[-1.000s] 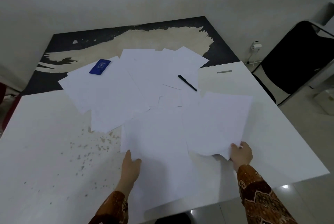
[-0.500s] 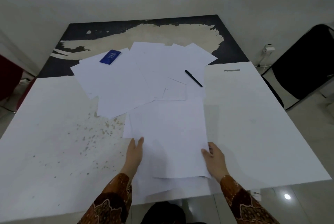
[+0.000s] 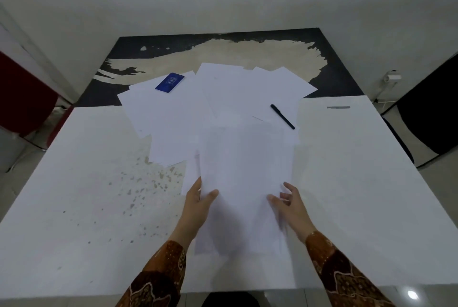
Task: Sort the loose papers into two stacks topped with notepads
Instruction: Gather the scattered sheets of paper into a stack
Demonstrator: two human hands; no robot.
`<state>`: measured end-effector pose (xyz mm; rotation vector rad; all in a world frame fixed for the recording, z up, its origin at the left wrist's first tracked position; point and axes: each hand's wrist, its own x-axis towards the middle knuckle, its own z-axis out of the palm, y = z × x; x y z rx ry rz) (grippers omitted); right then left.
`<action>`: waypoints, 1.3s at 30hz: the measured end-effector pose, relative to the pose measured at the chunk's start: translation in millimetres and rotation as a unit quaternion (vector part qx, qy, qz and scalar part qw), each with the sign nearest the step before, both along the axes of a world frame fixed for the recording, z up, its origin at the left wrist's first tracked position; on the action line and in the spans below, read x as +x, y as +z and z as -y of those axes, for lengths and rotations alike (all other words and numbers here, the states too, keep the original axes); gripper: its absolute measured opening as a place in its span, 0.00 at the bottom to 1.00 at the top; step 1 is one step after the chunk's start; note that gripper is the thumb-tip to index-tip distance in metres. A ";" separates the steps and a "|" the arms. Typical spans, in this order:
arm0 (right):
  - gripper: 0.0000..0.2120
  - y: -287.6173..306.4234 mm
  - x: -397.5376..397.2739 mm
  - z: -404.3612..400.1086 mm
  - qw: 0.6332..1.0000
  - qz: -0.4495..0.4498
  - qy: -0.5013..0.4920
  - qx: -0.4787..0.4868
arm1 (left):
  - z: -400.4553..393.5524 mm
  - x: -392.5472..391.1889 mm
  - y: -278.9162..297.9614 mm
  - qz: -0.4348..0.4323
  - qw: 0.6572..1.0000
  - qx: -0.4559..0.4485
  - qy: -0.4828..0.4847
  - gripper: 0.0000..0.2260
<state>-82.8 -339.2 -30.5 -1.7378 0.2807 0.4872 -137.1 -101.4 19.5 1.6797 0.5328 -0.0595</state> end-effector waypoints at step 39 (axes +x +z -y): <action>0.06 -27.6 104.7 -15.7 0.978 0.054 -0.138 -0.149 | -47.2 205.6 -72.6 -0.004 0.886 0.444 -0.132 0.09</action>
